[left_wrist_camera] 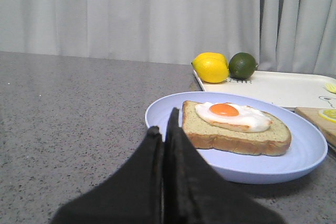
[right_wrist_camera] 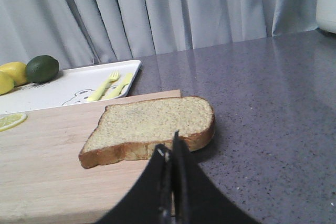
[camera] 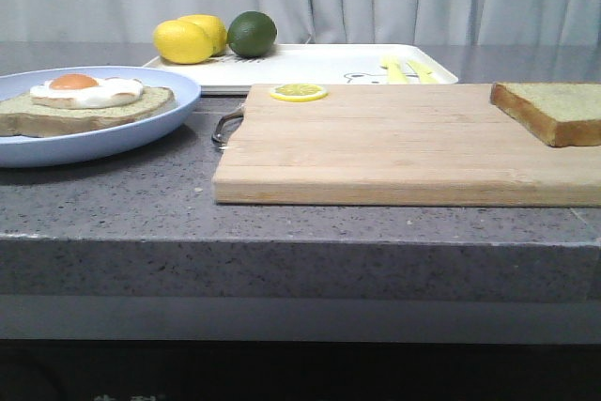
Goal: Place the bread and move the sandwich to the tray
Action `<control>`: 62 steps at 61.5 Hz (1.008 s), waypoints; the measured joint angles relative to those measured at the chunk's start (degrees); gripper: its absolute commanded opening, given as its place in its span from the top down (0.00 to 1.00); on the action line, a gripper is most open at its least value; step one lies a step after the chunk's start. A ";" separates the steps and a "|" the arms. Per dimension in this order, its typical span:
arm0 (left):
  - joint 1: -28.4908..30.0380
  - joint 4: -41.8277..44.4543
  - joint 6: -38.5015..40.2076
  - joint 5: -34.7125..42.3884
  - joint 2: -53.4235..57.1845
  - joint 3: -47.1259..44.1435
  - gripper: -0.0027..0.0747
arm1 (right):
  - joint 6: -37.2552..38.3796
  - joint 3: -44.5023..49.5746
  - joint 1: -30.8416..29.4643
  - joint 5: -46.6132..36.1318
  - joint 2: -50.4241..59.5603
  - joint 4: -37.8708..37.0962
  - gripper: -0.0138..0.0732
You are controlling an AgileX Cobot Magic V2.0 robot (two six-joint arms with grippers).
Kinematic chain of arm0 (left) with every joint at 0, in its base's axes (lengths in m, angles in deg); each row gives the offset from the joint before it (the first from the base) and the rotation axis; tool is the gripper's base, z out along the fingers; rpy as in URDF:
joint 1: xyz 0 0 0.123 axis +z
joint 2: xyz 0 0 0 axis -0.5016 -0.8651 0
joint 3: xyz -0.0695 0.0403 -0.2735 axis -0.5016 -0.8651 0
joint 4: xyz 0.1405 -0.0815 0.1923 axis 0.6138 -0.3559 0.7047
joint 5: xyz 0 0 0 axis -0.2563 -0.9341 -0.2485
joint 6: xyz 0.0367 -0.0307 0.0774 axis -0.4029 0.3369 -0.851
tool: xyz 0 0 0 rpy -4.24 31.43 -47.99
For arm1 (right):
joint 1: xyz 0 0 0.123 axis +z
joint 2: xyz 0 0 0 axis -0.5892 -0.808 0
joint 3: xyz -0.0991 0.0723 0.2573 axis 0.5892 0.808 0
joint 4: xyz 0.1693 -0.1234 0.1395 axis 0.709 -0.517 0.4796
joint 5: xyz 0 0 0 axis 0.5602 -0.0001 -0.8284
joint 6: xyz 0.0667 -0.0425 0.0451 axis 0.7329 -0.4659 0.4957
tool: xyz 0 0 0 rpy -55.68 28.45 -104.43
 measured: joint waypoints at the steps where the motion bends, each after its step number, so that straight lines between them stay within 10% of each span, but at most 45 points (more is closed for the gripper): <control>1: 0.00 0.00 0.00 0.00 0.00 0.00 0.99 | 0.00 0.00 0.00 0.00 0.00 0.00 0.92; 22: 0.00 -1.06 0.00 3.42 0.00 3.06 0.99 | 0.00 -2.85 0.00 2.83 0.00 0.00 0.92; 62: 0.00 -1.38 -0.19 -21.80 -13.86 41.93 0.99 | -0.28 -37.35 0.00 29.38 -16.99 -2.03 0.92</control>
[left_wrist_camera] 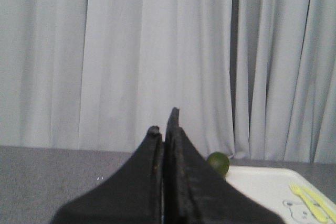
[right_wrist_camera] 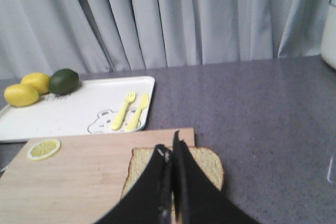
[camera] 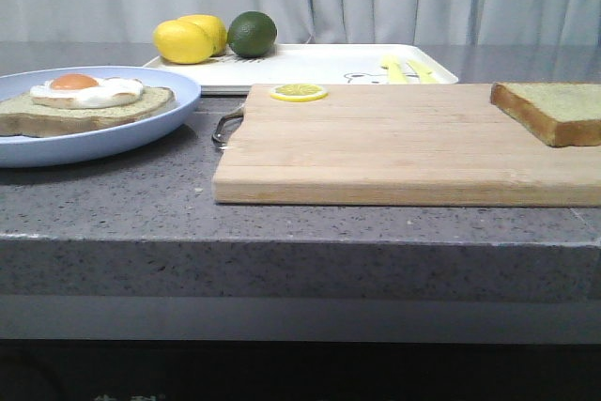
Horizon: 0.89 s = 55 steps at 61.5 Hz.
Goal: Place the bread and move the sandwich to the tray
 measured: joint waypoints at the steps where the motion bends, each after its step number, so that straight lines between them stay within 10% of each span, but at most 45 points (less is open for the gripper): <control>1: 0.00 0.00 0.00 -0.74 -0.92 0.24 0.99 | 0.00 -0.37 0.00 0.48 -0.98 0.00 0.92; 34: 0.00 -0.09 -0.24 -9.28 -14.69 0.05 0.99 | 0.00 -0.91 0.00 4.58 -16.03 -0.03 0.90; 45: 0.00 -0.09 -0.24 -8.98 -16.00 0.05 0.92 | 0.00 -0.91 0.00 5.70 -17.38 -0.49 0.50; 55: 0.00 -0.09 -0.24 -8.76 -16.12 0.05 0.53 | -0.09 -0.91 0.00 5.86 -17.61 -0.53 0.10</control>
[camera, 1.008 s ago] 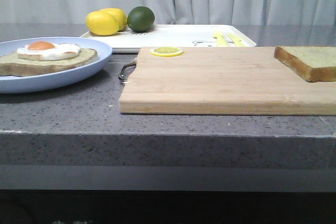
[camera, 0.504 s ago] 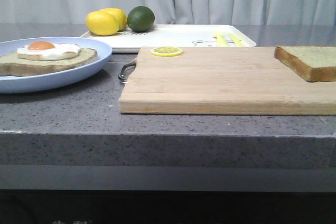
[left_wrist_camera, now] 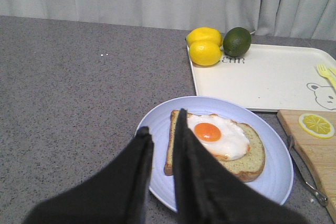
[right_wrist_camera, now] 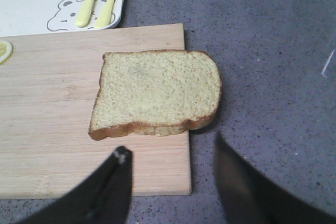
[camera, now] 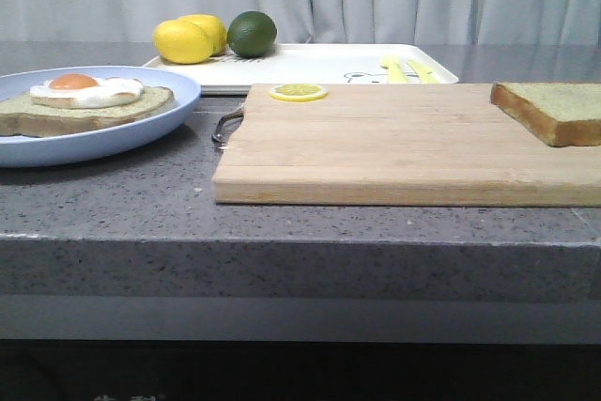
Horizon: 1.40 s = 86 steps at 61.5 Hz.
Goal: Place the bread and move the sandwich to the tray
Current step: 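Grasp the plain bread slice by its edge with the right gripper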
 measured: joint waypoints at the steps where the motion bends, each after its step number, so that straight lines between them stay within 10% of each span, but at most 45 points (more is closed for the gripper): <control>1: 0.00 0.00 0.00 0.00 0.00 0.00 0.50 | 0.00 0.00 0.00 0.00 0.00 0.00 0.08; 8: 0.00 0.00 0.00 0.00 0.00 0.00 0.34 | 0.00 0.00 0.00 0.00 0.00 0.00 0.08; 34: -0.88 -0.35 0.00 0.11 -0.32 0.00 0.40 | -0.11 -4.76 0.00 6.17 -5.64 2.58 0.10; 55: -12.55 1.58 0.00 0.11 -0.32 0.00 0.40 | -1.45 -18.71 -0.84 18.57 -22.92 2.58 0.10; 68: -16.77 3.84 0.00 0.11 -0.32 0.00 0.43 | -5.13 -24.72 -10.60 24.32 -32.19 4.69 0.10; 86: -17.05 4.43 0.00 0.00 -0.32 0.00 0.43 | -23.14 -25.02 -28.77 28.17 -43.65 28.68 0.10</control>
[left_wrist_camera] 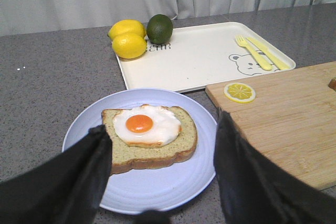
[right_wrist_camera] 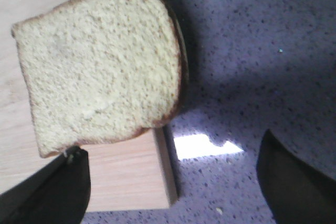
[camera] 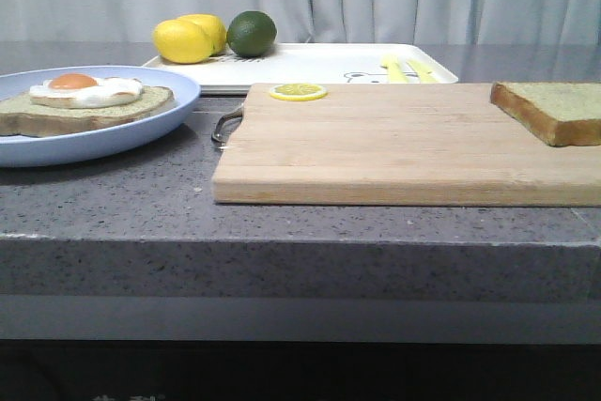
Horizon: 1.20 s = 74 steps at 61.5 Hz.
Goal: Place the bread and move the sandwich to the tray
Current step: 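Grasp the plain bread slice by its edge with the right gripper, then lift the bread slice and carry it over the egg-topped bread on the plate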
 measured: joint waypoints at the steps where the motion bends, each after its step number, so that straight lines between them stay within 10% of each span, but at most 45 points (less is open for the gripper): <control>1: 0.00 0.00 0.00 0.00 0.00 0.00 0.43 | -1.24 0.00 -0.83 0.36 -0.48 1.56 0.10; 26: 0.00 0.00 0.00 0.00 0.00 0.00 0.43 | -17.31 -0.12 -5.11 4.80 -14.07 19.93 0.10; 74: 0.00 0.09 0.00 -0.10 0.00 0.00 0.43 | -20.74 -0.60 -4.22 4.81 -21.08 26.67 0.10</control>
